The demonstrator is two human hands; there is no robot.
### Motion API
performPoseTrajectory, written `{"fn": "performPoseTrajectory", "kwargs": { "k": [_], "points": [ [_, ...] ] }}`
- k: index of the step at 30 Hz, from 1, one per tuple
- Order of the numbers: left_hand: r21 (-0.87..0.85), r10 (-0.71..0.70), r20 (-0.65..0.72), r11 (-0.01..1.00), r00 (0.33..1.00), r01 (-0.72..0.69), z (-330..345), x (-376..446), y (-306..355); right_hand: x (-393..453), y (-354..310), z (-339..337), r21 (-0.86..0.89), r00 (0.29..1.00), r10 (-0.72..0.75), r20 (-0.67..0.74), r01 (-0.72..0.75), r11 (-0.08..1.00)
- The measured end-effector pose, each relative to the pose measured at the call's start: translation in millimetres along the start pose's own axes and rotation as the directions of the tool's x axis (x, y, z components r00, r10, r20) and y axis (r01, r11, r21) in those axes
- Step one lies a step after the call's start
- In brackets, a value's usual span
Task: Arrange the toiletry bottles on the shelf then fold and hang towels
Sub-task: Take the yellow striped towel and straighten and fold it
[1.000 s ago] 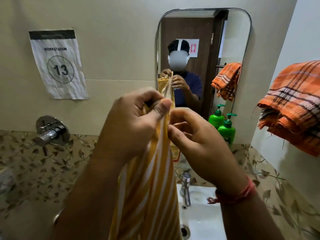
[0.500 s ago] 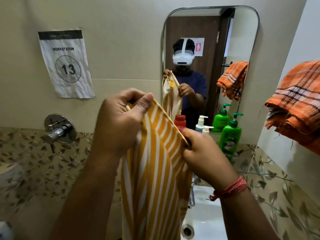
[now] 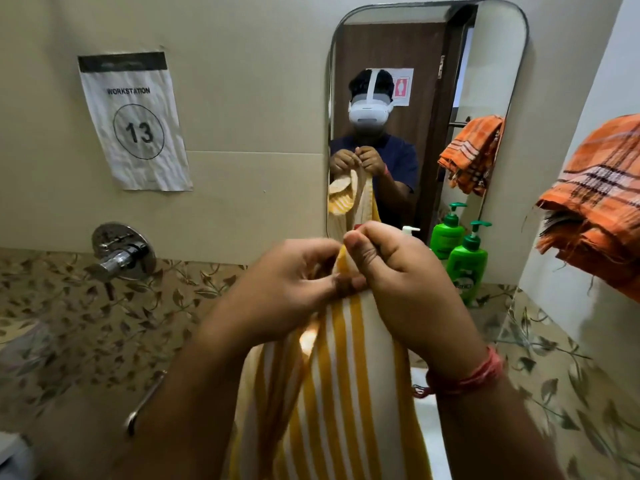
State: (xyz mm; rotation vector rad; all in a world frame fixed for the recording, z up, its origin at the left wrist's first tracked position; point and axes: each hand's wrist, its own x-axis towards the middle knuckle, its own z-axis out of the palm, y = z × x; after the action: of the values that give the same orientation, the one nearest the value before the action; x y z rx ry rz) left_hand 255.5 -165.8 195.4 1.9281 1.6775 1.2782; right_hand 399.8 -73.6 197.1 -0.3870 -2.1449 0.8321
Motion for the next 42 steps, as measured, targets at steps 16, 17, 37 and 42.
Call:
{"fn": "performPoseTrajectory", "kwargs": {
  "k": [16, 17, 37, 42],
  "points": [
    [0.212, 0.207, -0.611, 0.973, 0.764, -0.095, 3, -2, -4, -13, 17, -4, -0.214, 0.994, 0.105, 0.037, -0.095, 0.972],
    [0.221, 0.224, -0.494, 0.967, 0.84, -0.128, 5, -1, -2, -12, 12, -1, -0.197, 0.996, 0.072, 0.055, -0.06, 0.979],
    [0.093, 0.079, -0.317, 0.994, 0.945, -0.052, 10, -6, -10, -16, 11, -14, 0.031, 0.998, 0.069, 0.001, -0.069, 0.997],
    [-0.132, 0.046, -0.241, 0.988, 0.969, -0.08, 17, -4, -17, -11, 8, -9, 0.029, 1.0, 0.004, 0.031, -0.005, 1.0]
  ]
}}
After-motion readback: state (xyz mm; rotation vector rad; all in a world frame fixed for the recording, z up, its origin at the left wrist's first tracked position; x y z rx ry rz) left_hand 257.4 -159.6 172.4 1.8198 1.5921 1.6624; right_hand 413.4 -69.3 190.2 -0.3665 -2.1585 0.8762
